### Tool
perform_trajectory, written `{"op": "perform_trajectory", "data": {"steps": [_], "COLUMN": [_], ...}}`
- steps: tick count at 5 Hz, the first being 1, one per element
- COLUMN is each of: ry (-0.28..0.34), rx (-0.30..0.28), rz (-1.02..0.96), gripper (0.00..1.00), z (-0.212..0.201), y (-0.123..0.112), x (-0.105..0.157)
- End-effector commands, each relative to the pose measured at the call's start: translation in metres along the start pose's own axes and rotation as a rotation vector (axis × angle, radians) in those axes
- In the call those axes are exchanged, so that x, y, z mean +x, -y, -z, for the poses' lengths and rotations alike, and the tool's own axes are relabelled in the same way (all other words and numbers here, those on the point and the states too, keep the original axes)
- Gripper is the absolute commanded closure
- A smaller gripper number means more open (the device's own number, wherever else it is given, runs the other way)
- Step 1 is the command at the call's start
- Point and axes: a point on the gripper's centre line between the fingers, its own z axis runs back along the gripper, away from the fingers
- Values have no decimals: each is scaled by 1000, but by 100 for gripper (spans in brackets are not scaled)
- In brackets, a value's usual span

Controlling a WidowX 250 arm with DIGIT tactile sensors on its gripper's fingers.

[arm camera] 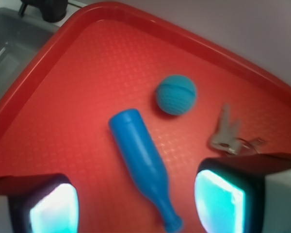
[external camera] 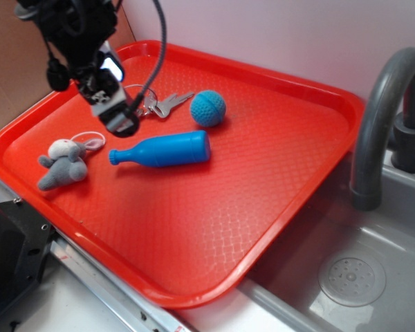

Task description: Grab the blue bottle.

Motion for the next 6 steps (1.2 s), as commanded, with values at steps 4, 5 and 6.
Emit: {"op": "perform_trajectory", "data": {"steps": [4,5,6], "ry": [-147,-203,-213], "rx": [60,89,92], "rz": [52,59,41], "gripper": [0,46,100], "z": [87,97,97], "y": [-10,-10,-7], "x": [0,-2,-4]}}
